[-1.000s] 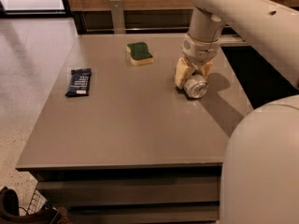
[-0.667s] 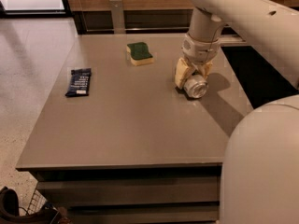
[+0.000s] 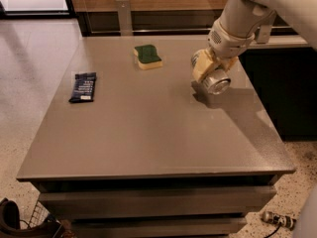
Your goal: Place 7up can upright
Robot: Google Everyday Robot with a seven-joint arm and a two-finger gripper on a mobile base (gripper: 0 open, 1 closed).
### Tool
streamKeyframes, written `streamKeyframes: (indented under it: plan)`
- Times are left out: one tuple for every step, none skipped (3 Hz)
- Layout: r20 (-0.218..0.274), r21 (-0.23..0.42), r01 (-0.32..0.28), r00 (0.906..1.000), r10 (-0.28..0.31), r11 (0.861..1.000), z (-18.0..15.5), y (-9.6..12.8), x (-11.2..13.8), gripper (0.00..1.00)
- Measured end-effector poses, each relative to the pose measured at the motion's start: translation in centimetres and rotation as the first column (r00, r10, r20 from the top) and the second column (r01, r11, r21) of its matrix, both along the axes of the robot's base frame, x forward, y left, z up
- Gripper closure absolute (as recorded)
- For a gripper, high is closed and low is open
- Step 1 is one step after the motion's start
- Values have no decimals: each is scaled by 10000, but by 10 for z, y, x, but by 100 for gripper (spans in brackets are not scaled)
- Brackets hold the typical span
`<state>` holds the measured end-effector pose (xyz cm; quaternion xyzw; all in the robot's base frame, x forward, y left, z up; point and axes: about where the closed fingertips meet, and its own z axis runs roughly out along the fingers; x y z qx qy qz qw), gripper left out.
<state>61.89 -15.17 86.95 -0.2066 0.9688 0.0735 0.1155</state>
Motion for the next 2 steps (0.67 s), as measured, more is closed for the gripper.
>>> streamKeyframes:
  plan:
    - [2185, 1286, -1084, 9727, 784, 9858, 45, -13, -9, 100]
    - [4191, 2676, -2506, 8998, 1218, 9304, 76, -20, -11, 100]
